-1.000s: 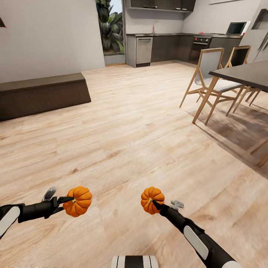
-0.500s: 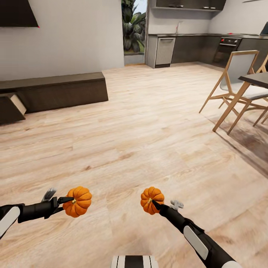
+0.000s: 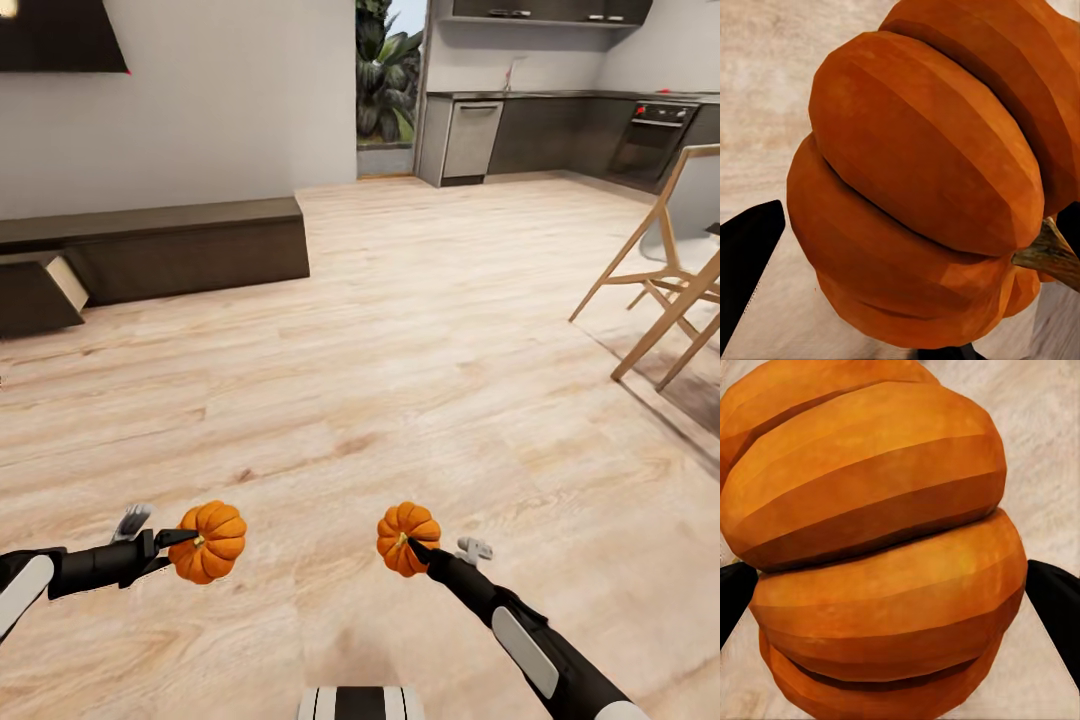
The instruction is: Place each of the two pumpkins and all three candles from the living room inside a cabinet in the living room (use any cabinet), then make sure every cabinet is closed, and position the cauldron so it is next to a table in the living room.
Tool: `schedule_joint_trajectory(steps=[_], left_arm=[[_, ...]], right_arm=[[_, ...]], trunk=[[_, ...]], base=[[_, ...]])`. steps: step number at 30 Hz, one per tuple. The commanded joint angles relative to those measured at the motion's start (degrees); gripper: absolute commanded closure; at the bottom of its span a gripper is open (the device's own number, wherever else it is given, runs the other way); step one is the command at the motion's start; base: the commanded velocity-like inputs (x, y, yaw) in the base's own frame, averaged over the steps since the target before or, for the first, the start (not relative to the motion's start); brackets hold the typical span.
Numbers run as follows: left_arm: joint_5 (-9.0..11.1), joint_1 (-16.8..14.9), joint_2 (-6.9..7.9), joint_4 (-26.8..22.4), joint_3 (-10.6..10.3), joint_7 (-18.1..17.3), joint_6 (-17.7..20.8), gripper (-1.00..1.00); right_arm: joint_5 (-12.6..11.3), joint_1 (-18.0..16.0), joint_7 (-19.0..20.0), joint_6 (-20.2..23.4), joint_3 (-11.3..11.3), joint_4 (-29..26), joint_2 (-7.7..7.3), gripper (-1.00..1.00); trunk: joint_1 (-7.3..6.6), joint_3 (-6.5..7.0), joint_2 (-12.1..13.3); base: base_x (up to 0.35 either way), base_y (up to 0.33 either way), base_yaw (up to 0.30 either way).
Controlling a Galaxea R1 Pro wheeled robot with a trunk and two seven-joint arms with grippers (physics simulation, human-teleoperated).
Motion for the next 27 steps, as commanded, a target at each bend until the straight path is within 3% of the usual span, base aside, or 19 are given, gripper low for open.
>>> schedule_joint_trajectory(steps=[1, 10, 27], left_arm=[[0.35, -0.04, 0.05, -0.02, -0.13, 0.13, 0.23, 1.0], [0.4, -0.03, 0.05, -0.09, -0.05, 0.03, 0.23, 1.0], [0.41, -0.05, 0.05, -0.19, -0.06, 0.04, 0.23, 1.0]], right_arm=[[-0.64, -0.03, 0.02, 0.18, 0.13, -0.06, 0.03, 1.0], [0.64, -0.03, 0.02, -0.93, 0.13, -0.04, 0.49, 1.0], [0.95, -0.03, -0.06, -0.96, 0.13, 0.02, 0.55, 1.0]], trunk=[[0.02, -0.04, -0.02], [0.02, -0.04, -0.02], [0.02, -0.04, -0.02]], base=[[0.331, 0.0, 0.195], [0.277, 0.0, 0.273], [0.035, 0.0, 0.287]])
